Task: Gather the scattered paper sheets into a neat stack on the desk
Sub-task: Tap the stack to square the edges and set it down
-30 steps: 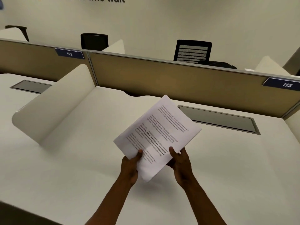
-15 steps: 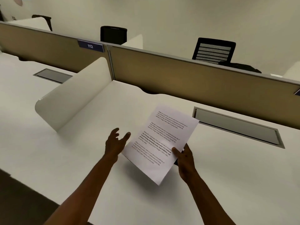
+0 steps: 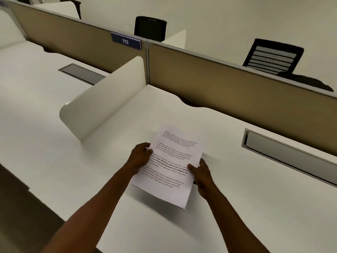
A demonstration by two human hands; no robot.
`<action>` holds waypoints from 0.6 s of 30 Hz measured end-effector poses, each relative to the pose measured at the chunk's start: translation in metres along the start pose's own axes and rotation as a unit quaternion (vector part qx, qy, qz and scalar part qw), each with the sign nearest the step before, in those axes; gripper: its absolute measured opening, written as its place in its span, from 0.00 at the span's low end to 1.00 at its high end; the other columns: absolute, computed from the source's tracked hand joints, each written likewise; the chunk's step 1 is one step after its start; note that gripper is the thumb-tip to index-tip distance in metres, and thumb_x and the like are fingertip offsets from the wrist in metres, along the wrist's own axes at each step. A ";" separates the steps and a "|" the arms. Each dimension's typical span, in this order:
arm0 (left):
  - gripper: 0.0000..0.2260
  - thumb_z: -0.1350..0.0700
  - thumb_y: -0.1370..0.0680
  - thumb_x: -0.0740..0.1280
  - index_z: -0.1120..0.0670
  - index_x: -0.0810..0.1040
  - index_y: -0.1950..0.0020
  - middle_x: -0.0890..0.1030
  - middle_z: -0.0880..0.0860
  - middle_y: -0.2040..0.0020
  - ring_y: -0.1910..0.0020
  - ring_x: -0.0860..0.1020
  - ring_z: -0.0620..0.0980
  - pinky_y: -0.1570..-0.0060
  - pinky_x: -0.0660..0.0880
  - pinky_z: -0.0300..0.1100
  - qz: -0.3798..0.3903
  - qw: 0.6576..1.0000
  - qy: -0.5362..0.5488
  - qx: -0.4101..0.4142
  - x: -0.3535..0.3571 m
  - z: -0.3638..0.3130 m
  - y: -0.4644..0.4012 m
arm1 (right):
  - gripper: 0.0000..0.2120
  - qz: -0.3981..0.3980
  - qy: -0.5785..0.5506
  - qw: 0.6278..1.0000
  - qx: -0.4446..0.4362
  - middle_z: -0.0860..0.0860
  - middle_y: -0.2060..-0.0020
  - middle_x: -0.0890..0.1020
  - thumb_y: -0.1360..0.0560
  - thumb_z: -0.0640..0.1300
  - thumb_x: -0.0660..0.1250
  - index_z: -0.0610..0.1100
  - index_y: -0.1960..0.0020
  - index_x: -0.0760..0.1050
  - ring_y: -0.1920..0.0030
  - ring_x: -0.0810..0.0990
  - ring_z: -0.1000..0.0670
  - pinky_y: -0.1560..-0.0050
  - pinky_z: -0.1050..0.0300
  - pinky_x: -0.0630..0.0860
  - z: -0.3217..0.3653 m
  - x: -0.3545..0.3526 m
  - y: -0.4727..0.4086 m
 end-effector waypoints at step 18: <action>0.25 0.51 0.21 0.66 0.58 0.69 0.26 0.70 0.57 0.26 0.27 0.69 0.55 0.29 0.65 0.46 -0.031 0.994 -0.106 -0.020 -0.074 -0.022 -0.171 | 0.22 -0.166 -0.001 0.982 0.088 0.42 0.38 0.79 0.29 0.40 0.59 0.41 0.35 0.74 0.41 0.79 0.40 0.37 0.42 0.75 0.030 0.159 -0.142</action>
Point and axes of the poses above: each hand's wrist, its own y-axis away from the middle knuckle, its own x-axis out of the palm, z = x × y, the point moved 1 cm from there along -y, towards the middle knuckle
